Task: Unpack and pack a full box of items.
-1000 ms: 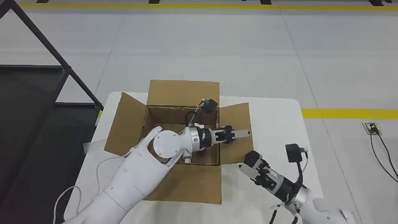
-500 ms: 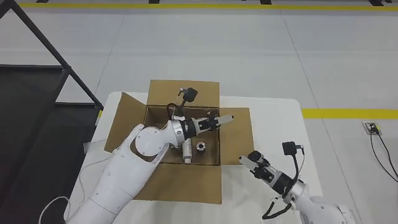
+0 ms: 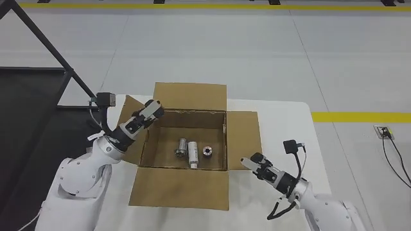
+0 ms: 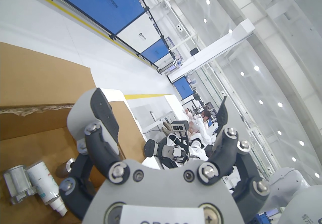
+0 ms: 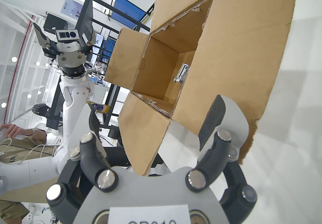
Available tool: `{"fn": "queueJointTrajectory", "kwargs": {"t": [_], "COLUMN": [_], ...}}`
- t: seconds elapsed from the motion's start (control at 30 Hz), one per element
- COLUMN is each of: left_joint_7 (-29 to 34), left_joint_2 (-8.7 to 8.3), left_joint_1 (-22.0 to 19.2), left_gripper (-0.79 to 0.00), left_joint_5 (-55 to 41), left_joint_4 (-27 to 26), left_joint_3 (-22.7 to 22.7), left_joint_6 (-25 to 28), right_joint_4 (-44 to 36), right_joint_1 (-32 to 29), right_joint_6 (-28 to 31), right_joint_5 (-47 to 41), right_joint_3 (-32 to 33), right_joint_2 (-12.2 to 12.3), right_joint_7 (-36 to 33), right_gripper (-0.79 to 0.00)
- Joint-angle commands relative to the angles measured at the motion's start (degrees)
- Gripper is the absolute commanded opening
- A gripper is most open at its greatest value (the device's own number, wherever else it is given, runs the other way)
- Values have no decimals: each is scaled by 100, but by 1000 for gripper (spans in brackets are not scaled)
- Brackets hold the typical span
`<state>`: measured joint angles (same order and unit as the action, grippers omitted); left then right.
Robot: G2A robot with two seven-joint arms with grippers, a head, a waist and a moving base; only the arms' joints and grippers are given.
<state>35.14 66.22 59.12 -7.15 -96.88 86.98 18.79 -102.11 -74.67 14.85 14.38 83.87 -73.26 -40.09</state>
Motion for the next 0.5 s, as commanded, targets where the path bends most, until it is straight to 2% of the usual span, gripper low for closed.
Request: {"fn": "queueJointTrajectory", "kwargs": {"t": [0.0, 0.37, 0.47], "left_joint_7": [23, 23, -219], "left_joint_2": [-4, -4, -5], "left_joint_1": [26, 26, 114], "left_gripper": [0, 0, 0], "left_joint_5": [-10, -10, -98], "left_joint_4": [-15, -15, -97], "left_joint_3": [22, 22, 122], "left_joint_6": [-2, -2, -10], "right_joint_4": [20, 178, 273], "right_joint_1": [65, 429, 506], "right_joint_6": [-65, -322, -379], "right_joint_5": [21, 172, 159], "right_joint_3": [-65, -463, -514], "right_joint_2": [3, 2, 7], "right_joint_7": [23, 227, 227], "right_gripper": [0, 0, 0]}}
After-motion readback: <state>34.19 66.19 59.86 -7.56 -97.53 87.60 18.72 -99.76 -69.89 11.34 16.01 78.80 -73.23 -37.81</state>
